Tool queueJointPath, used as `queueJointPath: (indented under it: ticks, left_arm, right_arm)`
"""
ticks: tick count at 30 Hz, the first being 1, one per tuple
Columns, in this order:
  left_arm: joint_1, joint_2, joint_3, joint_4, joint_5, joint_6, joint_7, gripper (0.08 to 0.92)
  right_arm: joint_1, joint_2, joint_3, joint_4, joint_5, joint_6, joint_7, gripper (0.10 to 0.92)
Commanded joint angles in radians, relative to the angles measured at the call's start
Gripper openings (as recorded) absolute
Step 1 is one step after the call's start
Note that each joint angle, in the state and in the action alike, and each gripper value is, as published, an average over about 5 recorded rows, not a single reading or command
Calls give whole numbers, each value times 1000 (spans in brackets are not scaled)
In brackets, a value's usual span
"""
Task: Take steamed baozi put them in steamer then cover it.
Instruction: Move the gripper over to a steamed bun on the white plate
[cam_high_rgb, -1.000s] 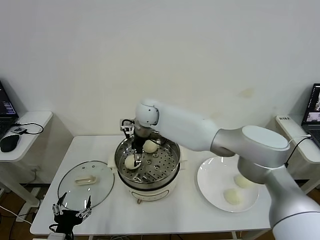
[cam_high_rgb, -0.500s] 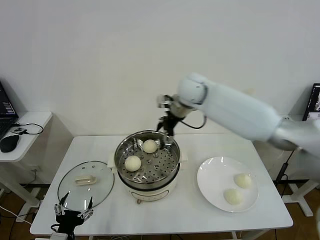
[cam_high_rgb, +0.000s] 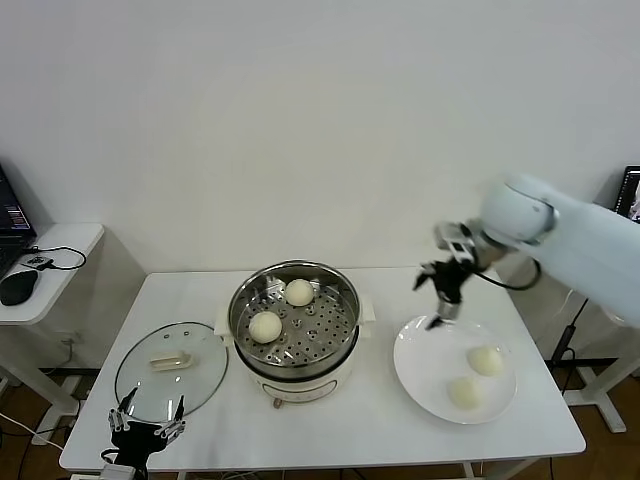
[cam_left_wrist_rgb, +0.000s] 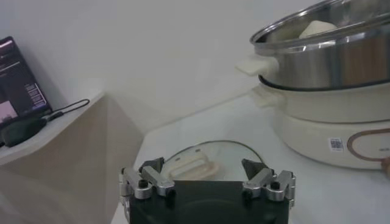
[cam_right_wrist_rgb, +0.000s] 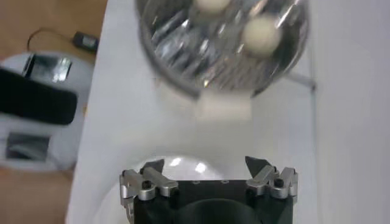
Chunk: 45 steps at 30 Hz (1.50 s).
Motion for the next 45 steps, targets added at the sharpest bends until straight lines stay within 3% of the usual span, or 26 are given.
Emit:
queueJointPath:
  ticks: [1,16,45]
  left_arm:
    - [9,-2,1,9,4,0,-1,823]
    - [-4,-16,-4,44,21,0,-1,823]
    - [-30,-14,-9,97,30,0,0,823]
  right_arm:
    - [-290,-137,125,82,-180,23,-2,823]
    - [-475,-56,218,-45,-298,57,19,823]
    - [-533,79,250,-213,-324,65,61,823]
